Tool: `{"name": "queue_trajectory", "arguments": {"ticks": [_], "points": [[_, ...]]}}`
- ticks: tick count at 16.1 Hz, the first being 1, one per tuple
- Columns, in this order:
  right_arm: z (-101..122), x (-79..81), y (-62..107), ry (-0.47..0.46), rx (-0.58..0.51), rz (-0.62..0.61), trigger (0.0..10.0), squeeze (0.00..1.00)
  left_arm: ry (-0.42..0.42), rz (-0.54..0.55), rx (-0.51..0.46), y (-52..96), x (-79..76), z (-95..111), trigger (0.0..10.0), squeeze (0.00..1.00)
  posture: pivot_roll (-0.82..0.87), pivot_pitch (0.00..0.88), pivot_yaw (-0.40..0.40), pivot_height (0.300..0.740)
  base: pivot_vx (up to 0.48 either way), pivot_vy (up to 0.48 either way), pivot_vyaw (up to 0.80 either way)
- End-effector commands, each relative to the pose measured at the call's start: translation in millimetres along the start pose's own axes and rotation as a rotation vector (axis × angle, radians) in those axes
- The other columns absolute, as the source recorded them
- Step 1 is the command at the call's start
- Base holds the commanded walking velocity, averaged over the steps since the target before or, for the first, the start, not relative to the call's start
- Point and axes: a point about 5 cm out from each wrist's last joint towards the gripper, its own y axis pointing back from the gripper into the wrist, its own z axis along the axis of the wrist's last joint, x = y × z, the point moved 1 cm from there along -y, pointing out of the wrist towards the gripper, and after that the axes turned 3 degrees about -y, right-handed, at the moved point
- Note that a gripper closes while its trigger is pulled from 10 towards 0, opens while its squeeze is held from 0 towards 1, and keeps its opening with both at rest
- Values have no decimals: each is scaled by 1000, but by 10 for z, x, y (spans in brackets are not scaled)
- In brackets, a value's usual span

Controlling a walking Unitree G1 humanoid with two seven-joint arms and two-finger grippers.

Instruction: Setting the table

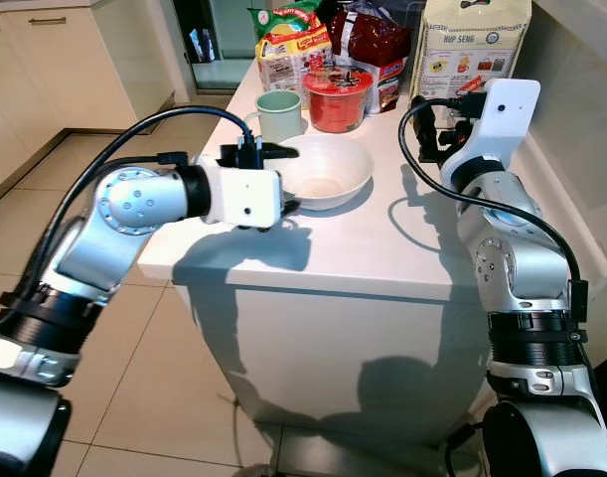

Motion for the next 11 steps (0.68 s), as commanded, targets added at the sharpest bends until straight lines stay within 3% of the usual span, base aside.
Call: {"name": "queue_trajectory", "arguments": {"ticks": [1, 6, 11], "points": [[50, 35, -27, 12, -19, 8, 10000, 0, -9, -52, 26, 12, -69, -23, 10000, 0, 73, 0, 85, 740, 0, 0, 0], [55, 45, -24, 10, -22, 10, 10000, 0, 18, -123, 46, -46, -215, -117, 10000, 0, 73, 0, 87, 740, 0, 0, 0], [66, 44, -11, 13, -25, 8, 10000, 0, -14, -91, 39, -169, -219, -129, 10000, 0, 61, 0, 90, 740, 0, 0, 0]]}}
